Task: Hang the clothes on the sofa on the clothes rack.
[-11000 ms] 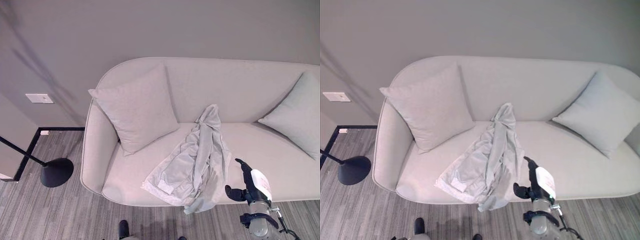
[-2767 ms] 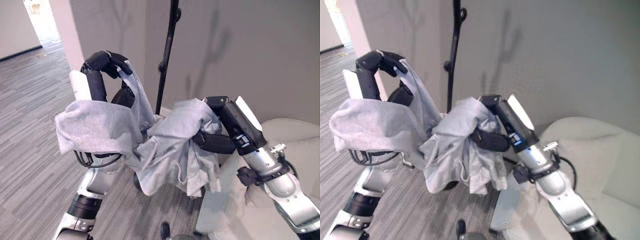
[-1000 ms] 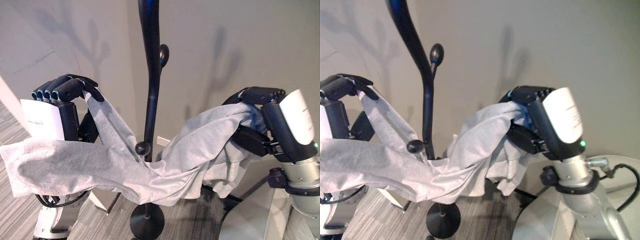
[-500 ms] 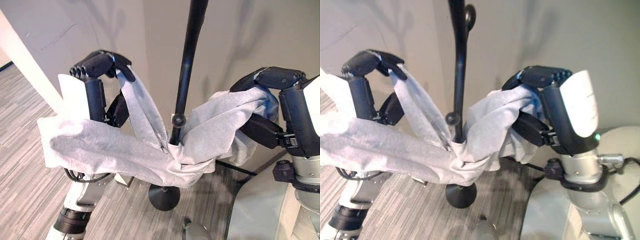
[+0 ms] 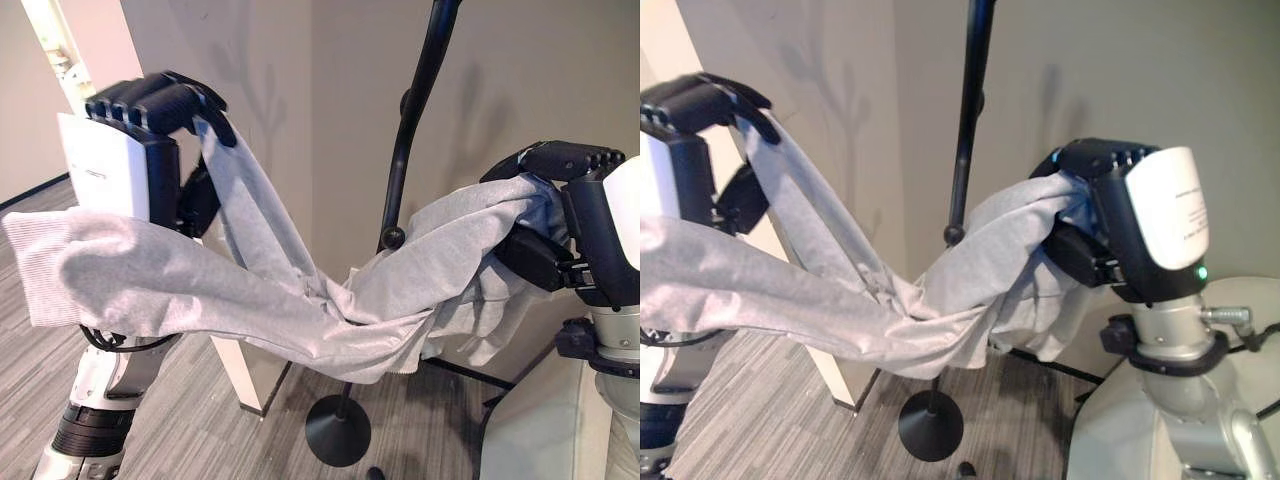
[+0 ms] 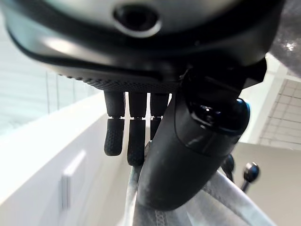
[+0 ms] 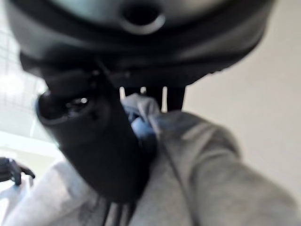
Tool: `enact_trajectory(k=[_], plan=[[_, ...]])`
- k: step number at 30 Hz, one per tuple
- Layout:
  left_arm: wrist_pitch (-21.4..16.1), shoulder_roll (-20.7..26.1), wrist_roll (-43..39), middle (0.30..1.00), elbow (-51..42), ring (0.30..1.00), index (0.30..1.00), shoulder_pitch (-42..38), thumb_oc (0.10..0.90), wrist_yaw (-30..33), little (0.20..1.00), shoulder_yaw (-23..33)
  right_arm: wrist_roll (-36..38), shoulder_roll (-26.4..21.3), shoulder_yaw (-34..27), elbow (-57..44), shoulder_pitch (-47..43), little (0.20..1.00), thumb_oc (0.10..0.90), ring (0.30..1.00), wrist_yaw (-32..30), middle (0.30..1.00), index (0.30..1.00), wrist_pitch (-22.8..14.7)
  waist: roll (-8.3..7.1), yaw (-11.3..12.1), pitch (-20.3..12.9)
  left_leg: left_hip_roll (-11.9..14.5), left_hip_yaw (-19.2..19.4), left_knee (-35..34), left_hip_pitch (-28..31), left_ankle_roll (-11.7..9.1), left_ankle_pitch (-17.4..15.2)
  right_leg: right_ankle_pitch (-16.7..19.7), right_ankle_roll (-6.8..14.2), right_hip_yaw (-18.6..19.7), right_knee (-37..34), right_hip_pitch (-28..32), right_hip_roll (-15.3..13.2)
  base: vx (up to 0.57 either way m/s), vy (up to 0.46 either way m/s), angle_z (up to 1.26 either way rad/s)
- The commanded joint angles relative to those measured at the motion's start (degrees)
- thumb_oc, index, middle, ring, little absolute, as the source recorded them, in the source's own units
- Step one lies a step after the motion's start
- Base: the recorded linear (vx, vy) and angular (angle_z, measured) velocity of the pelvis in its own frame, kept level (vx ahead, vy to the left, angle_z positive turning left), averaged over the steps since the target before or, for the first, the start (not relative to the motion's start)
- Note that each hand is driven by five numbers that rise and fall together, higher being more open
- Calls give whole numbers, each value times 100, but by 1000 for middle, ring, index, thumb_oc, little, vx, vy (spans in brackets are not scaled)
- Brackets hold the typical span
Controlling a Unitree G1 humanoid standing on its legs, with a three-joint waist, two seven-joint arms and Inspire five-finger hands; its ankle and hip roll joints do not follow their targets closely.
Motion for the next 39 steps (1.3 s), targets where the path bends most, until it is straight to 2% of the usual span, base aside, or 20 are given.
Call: enact_trajectory(k=[1,2,4,6,9,10,14,18,22,24,32,35,36,39], plan=[[360,320,127,300,137,300,300,-1145,400,219,300,-184,189,-713,-131,256,-1117,300,400,300,-694,300,300,116,12,135,-392,6,4,17,180,270,-540,753,150,53,43,-716,204,53,-66,-3],[576,508,215,300,661,300,300,-1725,400,232,300,-502,198,-1006,235,737,-1645,300,400,300,-814,300,300,221,19,152,-401,44,40,17,180,236,-544,751,153,45,-43,-704,256,53,-75,-6],[755,768,251,300,1087,300,300,-2114,400,170,300,-670,254,-1240,555,1157,-2103,300,400,300,-865,300,300,305,32,200,-412,100,92,17,183,186,-544,723,140,25,-156,-664,317,76,-84,-12],[1043,1275,173,300,1663,300,300,-2474,400,106,300,-634,292,-1644,939,1832,-2728,300,400,300,-875,300,300,483,38,367,-440,257,127,17,164,90,-510,654,101,-40,-346,-576,438,142,-118,-19],[1139,1460,90,300,1883,300,300,-2464,400,116,300,-478,249,-1769,1053,2088,-2924,300,400,300,-914,300,300,529,44,430,-458,348,139,17,165,31,-495,583,73,-56,-384,-538,503,116,-73,-4],[1200,1685,-22,300,2089,300,300,-2459,400,130,300,-344,241,-1874,1084,2388,-3036,300,400,300,-983,300,300,577,104,506,-484,502,107,17,170,-48,-489,415,27,-94,-394,-461,608,108,-80,1],[1271,1956,-268,300,2432,300,300,-2367,400,126,300,-142,250,-2074,923,2829,-2973,300,400,300,-1095,300,300,641,91,577,-527,680,-14,21,48,-227,-304,267,-86,-216,-421,-384,677,113,-78,33],[1344,2420,-716,300,2989,300,300,-2070,400,136,300,148,354,-2366,740,3347,-3008,300,400,300,-1239,300,300,724,92,715,-585,873,-208,36,-18,-434,50,112,-187,-455,-424,-240,741,134,-74,55],[1356,2757,-907,300,3235,300,300,-1878,400,148,300,354,480,-2538,854,3636,-3275,300,400,300,-1290,300,300,742,110,771,-603,973,-238,45,-26,-526,251,37,-238,-523,-422,-184,807,77,-66,15],[1378,3009,-985,300,3439,300,300,-1526,400,52,300,582,568,-2743,927,3903,-3441,300,400,300,-1292,300,300,754,131,808,-643,1134,-246,67,0,-631,467,-91,-308,-615,-422,-66,906,116,-98,12],[1272,2972,-1057,300,3281,300,300,-807,400,-15,300,1087,439,-2887,579,3848,-3223,300,400,300,-1407,300,300,791,163,808,-654,1300,-320,155,-29,-719,811,-236,-397,-724,-419,49,1023,49,-36,5],[1239,2936,-1037,300,3091,300,300,-514,400,4,300,1321,392,-2928,409,3791,-3056,300,400,300,-1433,300,300,800,156,803,-650,1312,-321,148,-20,-727,841,-252,-407,-716,-420,64,1030,22,-10,2],[1171,2788,-1035,300,2795,300,300,-140,400,-7,300,1649,299,-2896,126,3631,-2785,300,400,300,-1473,300,300,800,165,796,-644,1308,-315,154,-28,-717,836,-256,-408,-709,-420,65,1022,0,0,0],[1000,2366,-1109,300,2356,300,300,316,400,-53,300,1995,184,-2712,-373,3333,-2294,300,400,300,-1512,300,300,796,168,758,-639,1291,-298,133,-16,-688,786,-259,-405,-690,-420,59,1006,0,0,0]])
